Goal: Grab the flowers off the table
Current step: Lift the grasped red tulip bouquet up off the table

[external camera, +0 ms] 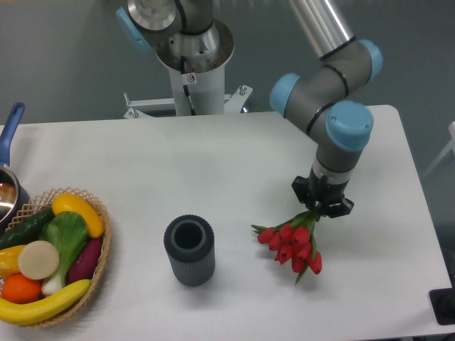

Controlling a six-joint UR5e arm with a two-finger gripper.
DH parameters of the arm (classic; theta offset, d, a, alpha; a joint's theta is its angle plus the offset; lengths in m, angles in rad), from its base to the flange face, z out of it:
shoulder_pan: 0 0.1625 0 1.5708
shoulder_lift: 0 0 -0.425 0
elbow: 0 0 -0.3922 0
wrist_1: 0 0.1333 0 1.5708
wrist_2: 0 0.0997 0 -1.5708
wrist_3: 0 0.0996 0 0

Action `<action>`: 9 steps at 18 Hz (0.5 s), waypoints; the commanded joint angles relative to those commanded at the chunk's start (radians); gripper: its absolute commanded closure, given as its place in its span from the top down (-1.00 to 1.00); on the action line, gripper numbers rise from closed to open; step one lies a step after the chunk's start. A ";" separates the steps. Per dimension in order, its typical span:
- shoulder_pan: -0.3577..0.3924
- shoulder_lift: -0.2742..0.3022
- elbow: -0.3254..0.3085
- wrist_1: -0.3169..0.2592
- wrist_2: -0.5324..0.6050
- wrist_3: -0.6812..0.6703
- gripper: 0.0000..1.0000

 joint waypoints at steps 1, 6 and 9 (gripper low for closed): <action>0.003 0.008 0.006 0.000 -0.052 0.000 -0.64; 0.031 0.094 -0.001 0.000 -0.345 -0.057 -0.64; 0.051 0.109 0.009 0.000 -0.460 -0.106 -0.64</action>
